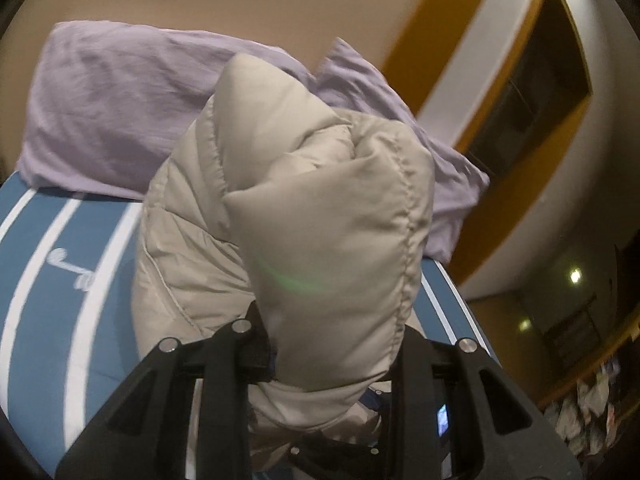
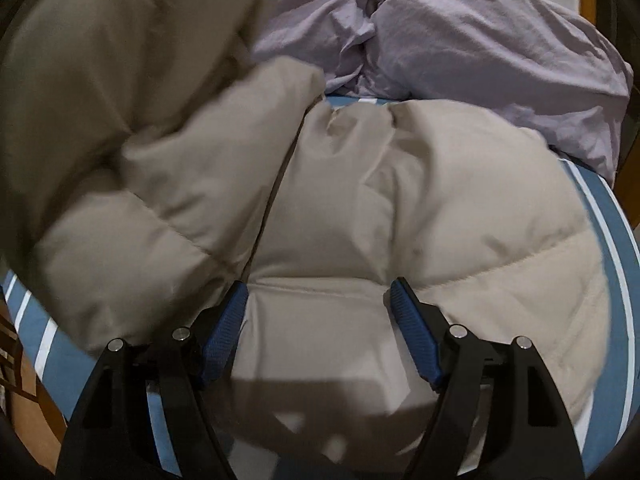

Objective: Fold large clothes

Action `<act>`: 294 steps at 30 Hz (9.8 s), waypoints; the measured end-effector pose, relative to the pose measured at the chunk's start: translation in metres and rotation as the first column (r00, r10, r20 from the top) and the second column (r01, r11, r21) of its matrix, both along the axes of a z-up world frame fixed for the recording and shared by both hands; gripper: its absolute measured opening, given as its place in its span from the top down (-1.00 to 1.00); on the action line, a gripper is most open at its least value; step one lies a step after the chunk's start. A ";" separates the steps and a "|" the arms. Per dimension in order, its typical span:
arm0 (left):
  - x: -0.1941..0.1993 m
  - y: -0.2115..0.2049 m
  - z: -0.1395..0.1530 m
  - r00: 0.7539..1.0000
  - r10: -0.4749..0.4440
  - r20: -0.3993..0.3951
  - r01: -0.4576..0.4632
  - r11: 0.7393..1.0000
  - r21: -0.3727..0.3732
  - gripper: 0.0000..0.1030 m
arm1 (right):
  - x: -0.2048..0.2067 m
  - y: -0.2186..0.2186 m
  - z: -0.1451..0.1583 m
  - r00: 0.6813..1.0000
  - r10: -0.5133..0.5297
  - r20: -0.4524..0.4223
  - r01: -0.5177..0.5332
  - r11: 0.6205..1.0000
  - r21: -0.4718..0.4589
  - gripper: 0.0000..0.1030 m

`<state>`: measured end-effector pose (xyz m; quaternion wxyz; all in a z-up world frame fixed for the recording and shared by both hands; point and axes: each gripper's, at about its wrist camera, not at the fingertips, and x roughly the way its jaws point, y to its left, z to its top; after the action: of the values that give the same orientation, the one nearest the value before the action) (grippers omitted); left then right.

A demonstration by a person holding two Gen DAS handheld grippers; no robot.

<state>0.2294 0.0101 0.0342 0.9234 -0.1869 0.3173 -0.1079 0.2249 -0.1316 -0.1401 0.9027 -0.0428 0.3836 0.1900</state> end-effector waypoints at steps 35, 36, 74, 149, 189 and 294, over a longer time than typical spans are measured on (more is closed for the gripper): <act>-0.009 -0.124 -0.012 0.967 -0.238 -0.087 0.251 0.951 0.181 -0.50 | -0.026 -0.168 0.008 0.888 -0.460 0.028 0.456 0.886 0.085 -0.46; -0.012 -0.119 -0.006 0.970 -0.231 -0.077 0.241 0.954 0.179 -0.50 | -0.026 -0.168 0.009 0.887 -0.460 0.031 0.456 0.885 0.090 -0.46; 0.047 -0.025 -0.078 0.966 0.088 -0.242 -0.053 0.988 0.147 -0.58 | -0.011 -0.167 0.102 0.891 -0.418 0.177 0.391 0.905 0.168 -0.29; 0.133 -0.036 -0.103 0.981 0.117 -0.156 -0.068 0.954 0.291 -0.69 | 0.142 -0.105 0.062 0.925 -0.357 0.128 0.345 0.933 0.107 -0.09; 0.146 -0.040 -0.124 0.982 0.097 -0.159 -0.055 0.967 0.248 -0.82 | 0.161 -0.109 -0.004 0.911 -0.403 0.083 0.393 0.913 0.109 -0.23; 0.057 -0.060 -0.123 0.991 0.111 -0.074 -0.077 0.931 0.357 -0.93 | 0.064 -0.124 -0.017 0.929 -0.349 0.127 0.333 0.934 0.132 -0.25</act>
<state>0.2860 -0.0501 -0.0892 0.9303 -0.0380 0.3649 0.0040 0.2888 -0.2556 -0.1575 0.9489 0.0595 0.3063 0.0469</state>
